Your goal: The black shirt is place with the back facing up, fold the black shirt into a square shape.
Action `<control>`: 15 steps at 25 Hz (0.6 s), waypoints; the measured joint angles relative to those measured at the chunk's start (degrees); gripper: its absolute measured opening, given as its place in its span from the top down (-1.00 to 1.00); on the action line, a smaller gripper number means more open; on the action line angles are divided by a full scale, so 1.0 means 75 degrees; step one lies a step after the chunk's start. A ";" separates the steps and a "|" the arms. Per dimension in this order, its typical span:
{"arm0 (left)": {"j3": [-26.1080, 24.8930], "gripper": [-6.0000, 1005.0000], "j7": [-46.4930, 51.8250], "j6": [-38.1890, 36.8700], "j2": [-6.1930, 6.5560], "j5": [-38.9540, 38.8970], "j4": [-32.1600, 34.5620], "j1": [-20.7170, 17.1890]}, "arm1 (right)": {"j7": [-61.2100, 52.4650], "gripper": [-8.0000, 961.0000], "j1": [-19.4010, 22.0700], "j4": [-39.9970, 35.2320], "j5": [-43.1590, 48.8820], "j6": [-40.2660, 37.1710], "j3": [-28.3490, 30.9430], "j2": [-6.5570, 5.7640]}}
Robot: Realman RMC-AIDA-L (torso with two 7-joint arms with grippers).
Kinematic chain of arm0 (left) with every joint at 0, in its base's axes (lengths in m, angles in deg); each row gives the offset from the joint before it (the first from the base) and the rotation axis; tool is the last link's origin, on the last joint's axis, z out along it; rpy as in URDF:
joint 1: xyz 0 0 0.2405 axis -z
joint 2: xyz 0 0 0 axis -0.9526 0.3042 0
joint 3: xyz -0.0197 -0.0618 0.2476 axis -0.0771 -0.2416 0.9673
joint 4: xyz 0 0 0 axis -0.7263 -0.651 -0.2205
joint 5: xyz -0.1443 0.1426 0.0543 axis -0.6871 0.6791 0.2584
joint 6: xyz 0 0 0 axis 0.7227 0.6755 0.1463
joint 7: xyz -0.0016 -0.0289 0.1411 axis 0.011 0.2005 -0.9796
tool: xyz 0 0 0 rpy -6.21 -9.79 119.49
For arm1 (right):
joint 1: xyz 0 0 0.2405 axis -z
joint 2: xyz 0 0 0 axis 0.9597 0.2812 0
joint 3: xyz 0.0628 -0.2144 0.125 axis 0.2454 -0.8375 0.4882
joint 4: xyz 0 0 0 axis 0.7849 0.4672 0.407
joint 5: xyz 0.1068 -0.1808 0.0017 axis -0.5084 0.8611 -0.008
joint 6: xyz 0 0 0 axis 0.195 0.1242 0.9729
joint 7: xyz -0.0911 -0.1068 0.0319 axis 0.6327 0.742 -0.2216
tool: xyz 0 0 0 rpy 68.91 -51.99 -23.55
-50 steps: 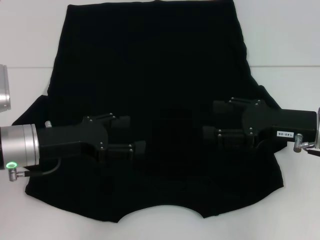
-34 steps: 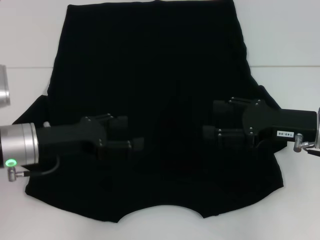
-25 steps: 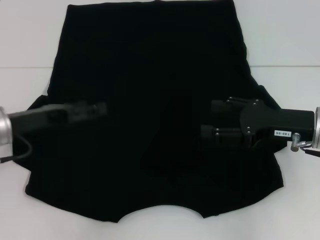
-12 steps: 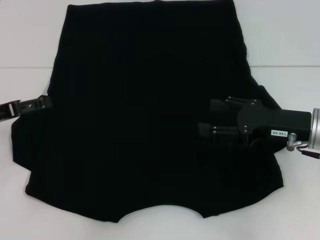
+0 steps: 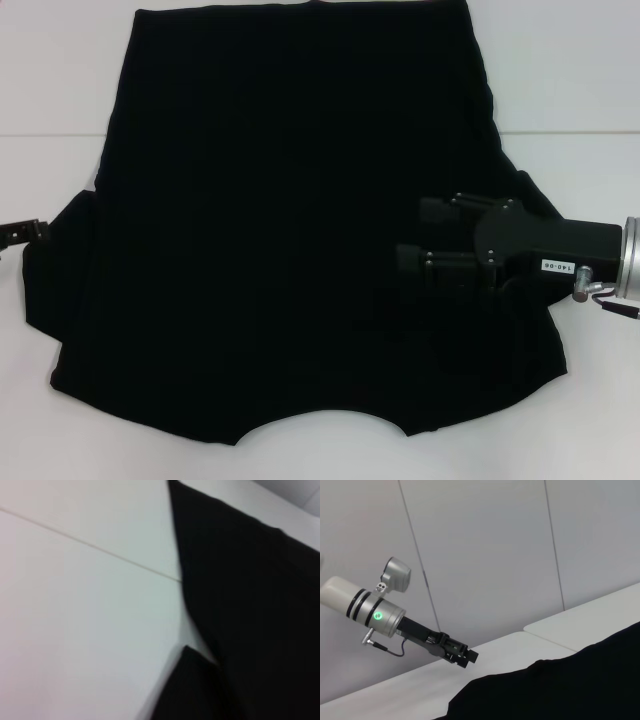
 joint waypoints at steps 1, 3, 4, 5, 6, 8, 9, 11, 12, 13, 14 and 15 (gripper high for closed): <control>0.0015 -0.81 0.0031 0.0100 -0.0013 0.0066 -0.0026 0.0000 | 0.0000 -0.83 0.0002 0.0000 -0.0001 0.0000 0.0000 0.0000; 0.0025 -0.81 0.0039 0.0161 -0.0025 0.0104 -0.0080 -0.0003 | 0.0000 -0.83 0.0004 0.0000 -0.0003 -0.0001 0.0000 -0.0001; 0.0028 -0.81 0.0039 0.0168 -0.0025 0.0108 -0.0099 -0.0007 | 0.0000 -0.83 0.0004 0.0000 -0.0003 0.0000 0.0000 -0.0001; 0.0031 -0.81 0.0030 0.0170 -0.0027 0.0110 -0.0123 -0.0014 | 0.0000 -0.83 0.0003 0.0000 -0.0004 -0.0001 0.0000 -0.0001; 0.0044 -0.81 0.0019 0.0172 -0.0030 0.0111 -0.0156 -0.0020 | 0.0000 -0.83 0.0004 0.0000 -0.0005 -0.0001 0.0001 -0.0001; 0.0085 -0.81 0.0003 0.0177 -0.0037 0.0115 -0.0237 -0.0023 | 0.0000 -0.83 0.0004 0.0000 -0.0008 -0.0001 0.0000 -0.0001; 0.0104 -0.81 -0.0008 0.0186 -0.0039 0.0116 -0.0276 -0.0025 | 0.0000 -0.82 0.0003 0.0000 -0.0009 -0.0001 0.0000 -0.0002; 0.0117 -0.81 -0.0035 0.0214 -0.0041 0.0119 -0.0347 -0.0025 | 0.0000 -0.82 -0.0006 0.0000 -0.0010 -0.0001 0.0000 -0.0002; 0.0117 -0.81 -0.0040 0.0219 -0.0041 0.0120 -0.0359 -0.0025 | 0.0000 -0.83 -0.0010 0.0000 -0.0010 -0.0001 0.0000 -0.0002; 0.0118 -0.81 -0.0043 0.0226 -0.0042 0.0120 -0.0370 -0.0025 | 0.0000 -0.83 -0.0015 -0.0001 -0.0011 -0.0001 0.0000 -0.0001; 0.0117 -0.81 -0.0046 0.0237 -0.0042 0.0122 -0.0380 -0.0025 | 0.0000 -0.83 -0.0016 -0.0003 -0.0011 -0.0001 0.0000 -0.0002; 0.0117 -0.81 -0.0046 0.0277 -0.0044 0.0122 -0.0393 -0.0026 | 0.0000 -0.83 -0.0017 -0.0006 -0.0011 -0.0001 0.0000 -0.0002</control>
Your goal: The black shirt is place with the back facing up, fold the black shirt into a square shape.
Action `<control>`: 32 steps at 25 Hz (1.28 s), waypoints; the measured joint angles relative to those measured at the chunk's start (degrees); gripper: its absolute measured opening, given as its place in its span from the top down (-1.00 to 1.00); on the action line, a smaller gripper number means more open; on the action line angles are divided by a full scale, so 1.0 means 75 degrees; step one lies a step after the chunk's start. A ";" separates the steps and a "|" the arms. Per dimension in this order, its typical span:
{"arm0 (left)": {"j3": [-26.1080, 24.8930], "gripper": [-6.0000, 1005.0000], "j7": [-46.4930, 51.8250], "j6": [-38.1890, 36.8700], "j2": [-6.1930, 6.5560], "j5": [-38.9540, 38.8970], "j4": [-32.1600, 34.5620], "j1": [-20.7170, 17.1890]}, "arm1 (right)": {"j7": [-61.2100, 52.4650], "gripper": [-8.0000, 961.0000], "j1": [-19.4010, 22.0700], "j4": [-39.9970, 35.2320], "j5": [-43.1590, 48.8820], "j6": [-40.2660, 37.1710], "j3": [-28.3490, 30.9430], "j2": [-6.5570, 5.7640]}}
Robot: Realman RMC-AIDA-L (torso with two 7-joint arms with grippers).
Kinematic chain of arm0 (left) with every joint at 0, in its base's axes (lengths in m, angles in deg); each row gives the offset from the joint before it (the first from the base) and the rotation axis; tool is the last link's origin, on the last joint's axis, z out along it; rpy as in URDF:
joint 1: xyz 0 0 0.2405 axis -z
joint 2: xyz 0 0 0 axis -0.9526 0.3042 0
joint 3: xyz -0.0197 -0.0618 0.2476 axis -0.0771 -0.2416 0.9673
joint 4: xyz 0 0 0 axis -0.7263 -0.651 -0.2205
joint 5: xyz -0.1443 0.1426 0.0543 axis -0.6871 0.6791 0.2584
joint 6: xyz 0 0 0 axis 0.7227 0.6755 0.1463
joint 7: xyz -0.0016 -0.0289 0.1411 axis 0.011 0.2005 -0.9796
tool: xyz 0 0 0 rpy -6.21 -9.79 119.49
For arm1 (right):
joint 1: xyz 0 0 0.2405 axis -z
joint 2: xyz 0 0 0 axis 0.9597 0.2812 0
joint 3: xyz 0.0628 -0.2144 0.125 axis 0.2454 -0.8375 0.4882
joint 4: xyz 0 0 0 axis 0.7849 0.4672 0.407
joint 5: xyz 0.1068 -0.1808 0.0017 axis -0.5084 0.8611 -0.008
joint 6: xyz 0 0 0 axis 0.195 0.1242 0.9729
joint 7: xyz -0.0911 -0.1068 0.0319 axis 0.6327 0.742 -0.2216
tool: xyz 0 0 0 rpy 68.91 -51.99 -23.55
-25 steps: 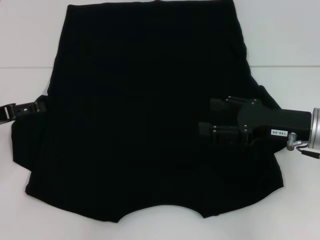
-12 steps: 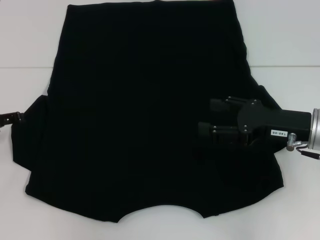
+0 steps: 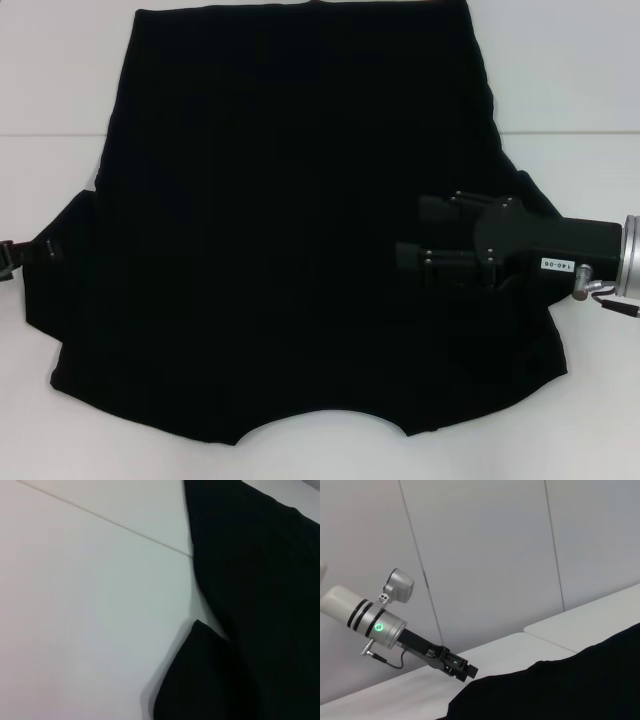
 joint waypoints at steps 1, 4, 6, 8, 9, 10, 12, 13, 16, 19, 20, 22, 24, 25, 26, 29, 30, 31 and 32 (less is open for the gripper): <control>0.0000 -0.80 0.0000 0.0040 -0.0003 0.0001 -0.0019 -0.0004 | 0.0000 -0.83 -0.0001 -0.0001 0.0000 0.0000 -0.0001 0.0000; -0.0002 -0.80 -0.0009 0.0130 -0.0011 0.0005 -0.0095 -0.0014 | 0.0000 -0.83 -0.0002 -0.0010 0.0000 0.0000 0.0000 0.0000; 0.0019 -0.80 -0.0050 0.0137 -0.0012 0.0007 -0.0146 -0.0008 | 0.0000 -0.83 -0.0001 -0.0020 0.0000 0.0000 -0.0001 0.0001; 0.0095 -0.80 -0.0093 0.0136 -0.0011 0.0007 -0.0181 0.0015 | 0.0000 -0.83 0.0002 -0.0029 0.0000 0.0000 0.0000 0.0000; 0.0155 -0.80 -0.0101 0.0135 -0.0012 0.0007 -0.0189 0.0025 | 0.0000 -0.83 0.0003 -0.0030 0.0000 0.0000 0.0000 0.0000; 0.0241 -0.80 -0.0104 0.0135 -0.0014 0.0008 -0.0192 0.0033 | 0.0000 -0.83 0.0003 -0.0030 0.0000 0.0000 -0.0001 0.0001; 0.0382 -0.80 -0.0103 0.0140 -0.0027 0.0008 -0.0197 0.0046 | 0.0000 -0.83 -0.0001 -0.0030 0.0000 0.0000 0.0000 0.0001; 0.0428 -0.80 -0.0103 0.0145 -0.0031 0.0007 -0.0200 0.0051 | 0.0000 -0.83 -0.0004 -0.0030 0.0000 0.0000 0.0003 0.0001; 0.0493 -0.80 -0.0089 0.0178 -0.0034 0.0008 -0.0204 0.0067 | 0.0000 -0.82 -0.0004 -0.0030 -0.0001 0.0000 0.0022 0.0000; 0.0478 -0.79 -0.0093 0.0194 -0.0034 0.0008 -0.0203 0.0071 | 0.0000 -0.82 -0.0001 -0.0030 -0.0003 0.0000 0.0023 0.0000; 0.0465 -0.79 -0.0098 0.0198 -0.0034 0.0008 -0.0191 0.0072 | 0.0000 -0.82 0.0005 -0.0031 -0.0004 0.0000 0.0027 0.0000; 0.0448 -0.79 -0.0101 0.0211 -0.0034 0.0007 -0.0172 0.0071 | 0.0000 -0.83 0.0019 -0.0038 -0.0006 0.0000 0.0045 0.0000; 0.0442 -0.79 -0.0100 0.0225 -0.0034 0.0007 -0.0161 0.0064 | 0.0000 -0.83 0.0025 -0.0041 -0.0009 0.0000 0.0059 0.0001; 0.0442 -0.79 -0.0100 0.0227 -0.0034 0.0007 -0.0159 0.0054 | 0.0000 -0.83 0.0032 -0.0042 -0.0010 0.0000 0.0060 0.0001; 0.0442 -0.79 -0.0097 0.0230 -0.0034 0.0007 -0.0157 0.0042 | 0.0000 -0.83 0.0037 -0.0041 -0.0011 0.0000 0.0059 0.0000; 0.0441 -0.78 -0.0075 0.0226 -0.0034 0.0072 -0.0153 0.0016 | 0.0000 -0.83 0.0046 -0.0042 -0.0012 0.0000 0.0060 0.0000; 0.0443 -0.78 -0.0066 0.0211 -0.0034 0.0111 -0.0153 0.0014 | 0.0000 -0.83 0.0046 -0.0043 -0.0011 0.0000 0.0060 0.0000; 0.0452 -0.78 -0.0057 0.0186 -0.0034 0.0146 -0.0151 0.0013 | 0.0000 -0.83 0.0046 -0.0048 -0.0012 0.0000 0.0060 0.0001; 0.0460 -0.78 -0.0052 0.0160 -0.0034 0.0169 -0.0151 0.0013 | 0.0000 -0.83 0.0046 -0.0054 -0.0012 -0.0002 0.0060 0.0001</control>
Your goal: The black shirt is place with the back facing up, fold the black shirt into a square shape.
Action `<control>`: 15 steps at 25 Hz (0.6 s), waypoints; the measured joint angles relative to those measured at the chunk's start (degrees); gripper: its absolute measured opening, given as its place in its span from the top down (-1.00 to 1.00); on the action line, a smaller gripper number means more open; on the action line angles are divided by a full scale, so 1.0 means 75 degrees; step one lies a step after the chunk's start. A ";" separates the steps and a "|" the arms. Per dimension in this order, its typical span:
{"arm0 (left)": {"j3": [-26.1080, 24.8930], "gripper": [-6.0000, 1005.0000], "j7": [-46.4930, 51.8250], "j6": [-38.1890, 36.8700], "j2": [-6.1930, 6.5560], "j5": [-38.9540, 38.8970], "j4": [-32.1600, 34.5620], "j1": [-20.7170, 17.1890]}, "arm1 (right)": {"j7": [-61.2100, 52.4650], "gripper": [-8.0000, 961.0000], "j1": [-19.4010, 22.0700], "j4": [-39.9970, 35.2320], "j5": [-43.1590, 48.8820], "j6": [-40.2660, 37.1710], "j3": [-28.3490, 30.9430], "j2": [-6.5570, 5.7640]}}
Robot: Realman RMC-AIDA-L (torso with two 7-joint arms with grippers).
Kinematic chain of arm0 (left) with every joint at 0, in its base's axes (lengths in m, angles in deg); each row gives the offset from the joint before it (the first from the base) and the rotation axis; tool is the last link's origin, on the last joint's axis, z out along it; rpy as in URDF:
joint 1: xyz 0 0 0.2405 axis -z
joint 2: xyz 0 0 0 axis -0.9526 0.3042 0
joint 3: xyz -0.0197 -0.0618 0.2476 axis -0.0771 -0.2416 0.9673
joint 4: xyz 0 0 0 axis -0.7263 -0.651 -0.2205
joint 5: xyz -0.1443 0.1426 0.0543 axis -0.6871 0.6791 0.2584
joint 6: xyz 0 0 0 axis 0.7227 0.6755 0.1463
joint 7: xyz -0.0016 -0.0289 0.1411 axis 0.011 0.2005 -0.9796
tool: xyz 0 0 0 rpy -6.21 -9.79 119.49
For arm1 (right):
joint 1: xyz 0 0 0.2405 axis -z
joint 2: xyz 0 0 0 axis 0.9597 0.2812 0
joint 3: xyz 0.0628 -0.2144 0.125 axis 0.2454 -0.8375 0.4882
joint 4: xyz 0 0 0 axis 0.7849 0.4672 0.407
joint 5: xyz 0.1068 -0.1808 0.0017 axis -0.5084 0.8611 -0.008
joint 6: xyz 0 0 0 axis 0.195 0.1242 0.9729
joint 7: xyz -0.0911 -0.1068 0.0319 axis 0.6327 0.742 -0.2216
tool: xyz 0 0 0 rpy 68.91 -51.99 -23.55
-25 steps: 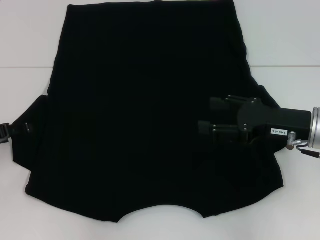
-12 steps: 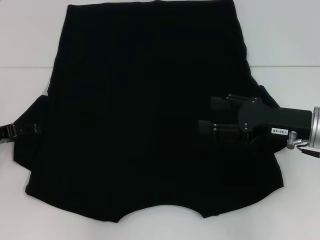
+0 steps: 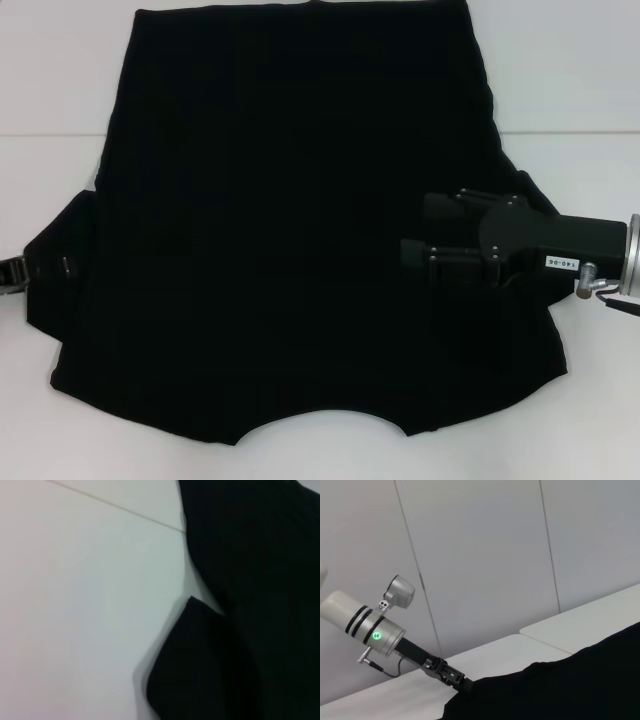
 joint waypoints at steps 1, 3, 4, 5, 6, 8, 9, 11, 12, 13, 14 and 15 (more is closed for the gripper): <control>0.0012 -0.78 0.0001 -0.0047 0.0000 0.0009 0.0002 0.0000 | 0.0000 -0.83 -0.0001 -0.0006 0.0000 -0.0012 0.0005 0.0000; 0.0023 -0.77 -0.0024 -0.0140 0.0000 0.0011 0.0003 0.0014 | 0.0000 -0.83 -0.0009 -0.0014 0.0000 -0.0039 0.0018 0.0000; 0.0048 -0.77 -0.0043 -0.0196 0.0000 0.0011 0.0006 0.0050 | 0.0000 -0.83 -0.0018 -0.0014 0.0000 -0.0046 0.0020 0.0000; 0.0048 -0.77 -0.0043 -0.0196 0.0000 0.0011 0.0006 0.0050 | 0.0000 -0.83 -0.0024 -0.0014 0.0000 -0.0050 0.0021 0.0000; 0.0072 -0.77 -0.0053 -0.0226 0.0000 0.0010 0.0006 0.0065 | 0.0000 -0.83 -0.0033 -0.0014 0.0001 -0.0051 0.0021 0.0000; 0.0115 -0.77 -0.0098 -0.0313 0.0000 -0.0010 0.0005 0.0097 | 0.0000 -0.83 -0.0047 -0.0014 0.0000 -0.0052 0.0026 0.0000; 0.0120 -0.77 -0.0121 -0.0342 0.0002 -0.0016 0.0005 0.0120 | 0.0000 -0.83 -0.0049 -0.0014 0.0000 -0.0053 0.0029 0.0000; 0.0123 -0.76 -0.0146 -0.0358 0.0007 -0.0017 0.0006 0.0156 | 0.0000 -0.83 -0.0051 -0.0014 0.0001 -0.0055 0.0035 0.0000; 0.0127 -0.76 -0.0152 -0.0329 0.0012 -0.0004 0.0006 0.0169 | 0.0000 -0.83 -0.0051 -0.0014 0.0000 -0.0056 0.0038 0.0000; 0.0130 -0.76 -0.0164 -0.0287 0.0015 0.0002 0.0005 0.0174 | 0.0000 -0.83 -0.0051 -0.0014 0.0001 -0.0056 0.0042 0.0000; 0.0125 -0.76 -0.0180 -0.0247 0.0018 0.0004 0.0005 0.0174 | 0.0000 -0.83 -0.0049 -0.0013 0.0001 -0.0057 0.0049 0.0000; 0.0110 -0.76 -0.0203 -0.0181 0.0023 0.0004 0.0002 0.0174 | 0.0000 -0.83 -0.0045 -0.0013 0.0001 -0.0057 0.0053 0.0000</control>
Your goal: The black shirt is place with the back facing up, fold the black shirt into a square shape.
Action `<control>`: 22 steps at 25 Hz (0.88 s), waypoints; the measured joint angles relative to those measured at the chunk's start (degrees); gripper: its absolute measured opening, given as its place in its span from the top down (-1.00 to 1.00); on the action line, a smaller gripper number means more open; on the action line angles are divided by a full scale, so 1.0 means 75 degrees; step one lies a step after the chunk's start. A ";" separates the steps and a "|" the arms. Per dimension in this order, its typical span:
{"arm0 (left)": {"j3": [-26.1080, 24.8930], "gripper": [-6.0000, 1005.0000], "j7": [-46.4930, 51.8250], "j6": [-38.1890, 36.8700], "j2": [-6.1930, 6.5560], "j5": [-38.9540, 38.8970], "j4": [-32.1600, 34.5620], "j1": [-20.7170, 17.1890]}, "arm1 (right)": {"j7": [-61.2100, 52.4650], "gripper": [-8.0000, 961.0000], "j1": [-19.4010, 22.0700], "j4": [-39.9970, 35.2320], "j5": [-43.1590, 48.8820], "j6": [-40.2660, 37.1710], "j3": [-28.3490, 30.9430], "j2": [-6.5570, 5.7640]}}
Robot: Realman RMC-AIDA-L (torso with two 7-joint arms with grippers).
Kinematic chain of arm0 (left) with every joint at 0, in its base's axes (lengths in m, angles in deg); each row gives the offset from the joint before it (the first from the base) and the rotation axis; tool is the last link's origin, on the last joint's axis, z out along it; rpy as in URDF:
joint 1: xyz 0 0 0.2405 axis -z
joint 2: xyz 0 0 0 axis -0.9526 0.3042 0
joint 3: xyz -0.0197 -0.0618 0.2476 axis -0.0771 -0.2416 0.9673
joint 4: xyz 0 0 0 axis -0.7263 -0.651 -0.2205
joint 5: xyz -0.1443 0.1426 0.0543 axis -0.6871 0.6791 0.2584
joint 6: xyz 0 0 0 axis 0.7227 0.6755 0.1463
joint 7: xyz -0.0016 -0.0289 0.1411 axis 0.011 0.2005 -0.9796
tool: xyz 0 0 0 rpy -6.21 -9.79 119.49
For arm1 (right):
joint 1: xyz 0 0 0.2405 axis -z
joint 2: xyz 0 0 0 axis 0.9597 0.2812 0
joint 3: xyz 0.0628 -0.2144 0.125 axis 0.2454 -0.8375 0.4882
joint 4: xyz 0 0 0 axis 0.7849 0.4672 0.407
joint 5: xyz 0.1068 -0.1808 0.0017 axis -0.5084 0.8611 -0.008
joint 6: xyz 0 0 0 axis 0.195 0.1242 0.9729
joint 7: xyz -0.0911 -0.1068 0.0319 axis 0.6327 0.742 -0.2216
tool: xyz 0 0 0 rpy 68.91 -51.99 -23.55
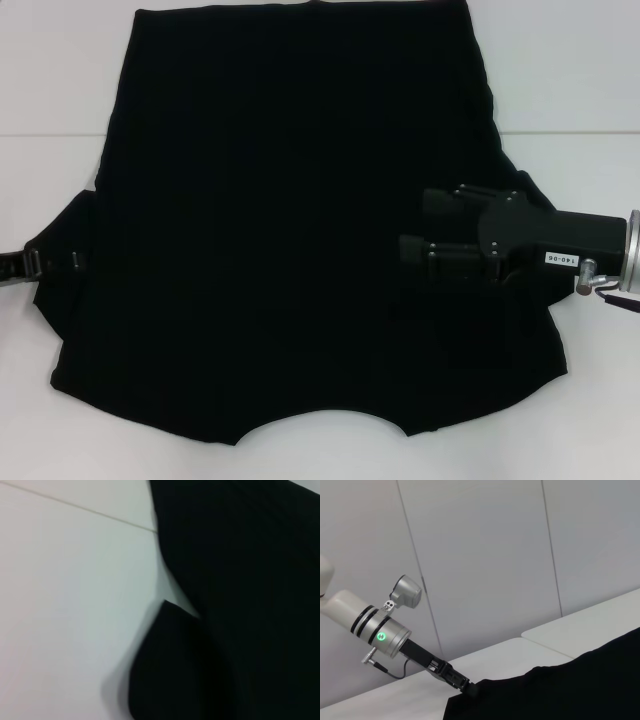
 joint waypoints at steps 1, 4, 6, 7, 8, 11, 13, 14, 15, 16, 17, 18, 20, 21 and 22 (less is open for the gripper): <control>-0.0011 -0.76 -0.0015 0.0045 0.0004 0.0003 -0.0004 -0.0001 | 0.0000 -0.83 0.0006 0.0001 0.0000 0.0000 0.0006 0.0000; -0.0003 -0.51 -0.0025 0.0157 0.0006 0.0056 -0.0022 -0.0007 | 0.0000 -0.83 0.0019 0.0002 0.0000 -0.0001 0.0057 0.0000; 0.0014 -0.30 -0.0006 0.0248 0.0001 0.0161 -0.0042 -0.0007 | 0.0000 -0.83 0.0024 0.0002 0.0000 -0.0001 0.0080 0.0000; 0.0017 -0.21 0.0010 0.0282 -0.0005 0.0238 -0.0050 -0.0007 | 0.0000 -0.82 0.0025 0.0002 0.0000 -0.0001 0.0082 0.0000; 0.0019 -0.12 0.0018 0.0316 -0.0009 0.0298 -0.0062 -0.0001 | 0.0000 -0.82 0.0026 0.0002 0.0000 -0.0001 0.0085 0.0000; 0.0024 0.11 0.0023 0.0392 -0.0025 0.0402 -0.0080 0.0012 | 0.0000 -0.82 0.0028 0.0002 0.0000 -0.0001 0.0086 0.0000; 0.0026 0.20 0.0024 0.0407 -0.0027 0.0404 -0.0083 0.0018 | 0.0000 -0.82 0.0022 0.0002 0.0000 -0.0006 0.0086 -0.0004; 0.0026 0.24 0.0024 0.0409 -0.0027 0.0404 -0.0083 0.0018 | 0.0000 -0.82 0.0017 0.0003 0.0000 -0.0015 0.0086 -0.0006; 0.0026 0.29 0.0025 0.0409 -0.0027 0.0404 -0.0083 0.0019 | 0.0000 -0.82 0.0011 0.0003 0.0000 -0.0023 0.0085 -0.0009; 0.0026 0.33 0.0025 0.0409 -0.0027 0.0404 -0.0083 0.0019 | 0.0000 -0.83 0.0005 0.0002 0.0000 -0.0030 0.0086 -0.0010; 0.0026 0.38 0.0025 0.0410 -0.0027 0.0409 -0.0082 0.0020 | 0.0000 -0.83 0.0000 0.0001 0.0000 -0.0033 0.0086 -0.0010; 0.0026 0.42 0.0029 0.0413 -0.0027 0.0415 -0.0083 0.0021 | 0.0000 -0.83 -0.0002 0.0001 0.0000 -0.0035 0.0086 -0.0011; 0.0022 0.51 0.0034 0.0448 -0.0026 0.0416 -0.0083 0.0021 | 0.0000 -0.83 -0.0004 0.0000 0.0000 -0.0035 0.0086 -0.0012; 0.0018 0.56 0.0035 0.0475 -0.0025 0.0420 -0.0082 0.0015 | 0.0000 -0.83 -0.0004 -0.0001 -0.0013 -0.0035 0.0085 -0.0012; 0.0016 0.63 0.0035 0.0495 -0.0024 0.0424 -0.0082 0.0008 | 0.0000 -0.83 -0.0004 -0.0002 -0.0027 -0.0035 0.0086 -0.0012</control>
